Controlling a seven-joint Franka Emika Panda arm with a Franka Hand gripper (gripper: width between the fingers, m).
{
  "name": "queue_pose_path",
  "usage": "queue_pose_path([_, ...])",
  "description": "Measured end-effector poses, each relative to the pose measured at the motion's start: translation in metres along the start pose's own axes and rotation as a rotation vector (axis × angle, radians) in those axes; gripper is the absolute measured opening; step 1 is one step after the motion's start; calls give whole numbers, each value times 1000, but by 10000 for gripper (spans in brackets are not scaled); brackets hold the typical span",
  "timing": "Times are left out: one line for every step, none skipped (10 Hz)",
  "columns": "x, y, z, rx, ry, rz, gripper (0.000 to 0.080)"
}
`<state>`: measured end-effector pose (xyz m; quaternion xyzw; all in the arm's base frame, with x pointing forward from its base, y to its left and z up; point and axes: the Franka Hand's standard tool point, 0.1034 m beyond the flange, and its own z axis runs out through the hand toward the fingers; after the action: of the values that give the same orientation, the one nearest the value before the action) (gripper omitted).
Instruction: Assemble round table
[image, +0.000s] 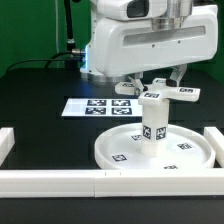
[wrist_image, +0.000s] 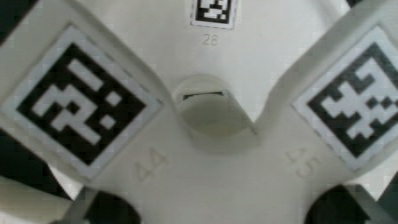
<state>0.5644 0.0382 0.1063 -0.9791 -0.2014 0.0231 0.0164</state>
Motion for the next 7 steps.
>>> queue_pose_path([0, 0, 0, 0, 0, 11, 446])
queue_pose_path([0, -1, 0, 5, 2, 79, 446])
queue_pose_path([1, -2, 0, 11, 5, 180, 446])
queue_pose_path([1, -3, 0, 12, 7, 284, 446])
queue_pose_path([2, -3, 0, 13, 11, 388, 446])
queue_pose_path([2, -3, 1, 13, 14, 500, 446])
queue_pose_path([2, -3, 1, 14, 14, 600, 446])
